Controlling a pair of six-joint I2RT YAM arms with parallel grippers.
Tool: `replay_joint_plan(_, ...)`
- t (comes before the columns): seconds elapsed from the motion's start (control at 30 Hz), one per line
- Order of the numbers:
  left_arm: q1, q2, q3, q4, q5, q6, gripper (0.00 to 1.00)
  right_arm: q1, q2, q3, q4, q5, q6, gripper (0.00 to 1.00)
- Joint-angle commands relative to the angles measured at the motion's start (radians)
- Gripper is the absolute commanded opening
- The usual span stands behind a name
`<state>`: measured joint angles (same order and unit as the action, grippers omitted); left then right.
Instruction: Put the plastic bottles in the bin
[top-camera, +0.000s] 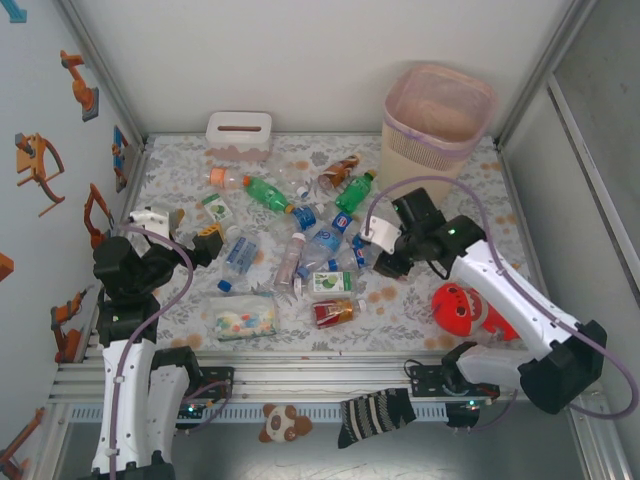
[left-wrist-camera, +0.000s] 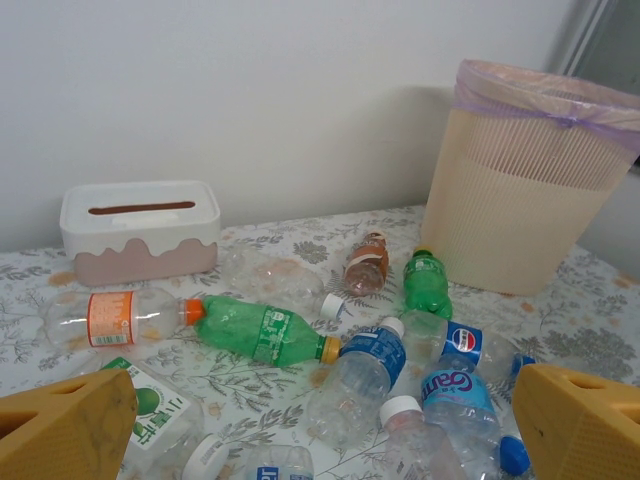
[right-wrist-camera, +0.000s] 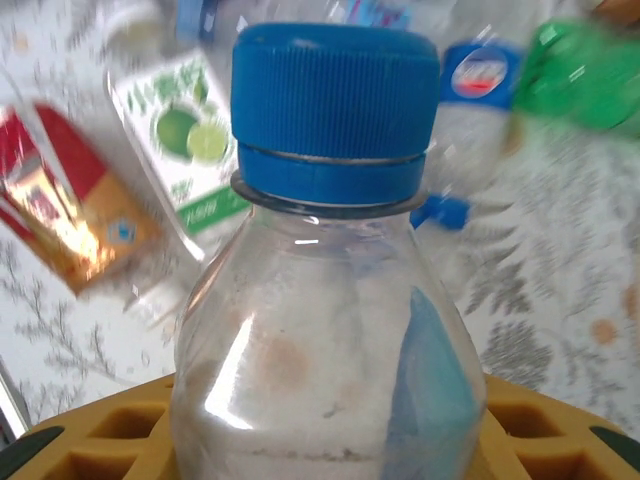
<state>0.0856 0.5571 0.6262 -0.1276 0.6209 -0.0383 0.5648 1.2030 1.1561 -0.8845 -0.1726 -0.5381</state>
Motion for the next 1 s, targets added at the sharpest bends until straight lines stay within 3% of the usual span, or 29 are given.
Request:
replay_joint_plan(0.0, 0.006, -0.002, 0.033, 0.012, 0.01, -0.007, 0.96, -0.029, -0.015, 0.093, 0.005, -0.092, 0.056, 0.44)
replay_joint_plan(0.27, 0.006, -0.001, 0.032, 0.016, 0.012, -0.011, 0.96, -0.158, 0.034, 0.303, 0.2, -0.167, 0.299, 0.44)
replay_joint_plan(0.53, 0.008, -0.003, 0.031, 0.016, 0.014, -0.011, 0.96, -0.227, 0.164, 0.504, 0.378, -0.029, 0.562, 0.44)
replay_joint_plan(0.73, 0.008, -0.003, 0.029, 0.02, 0.013, -0.015, 0.96, -0.298, 0.305, 0.69, 0.387, 0.06, 0.695, 0.44)
replay_joint_plan(0.97, 0.009, -0.001, 0.027, 0.022, 0.011, -0.017, 0.96, -0.427, 0.459, 0.84, 0.38, 0.143, 0.908, 0.38)
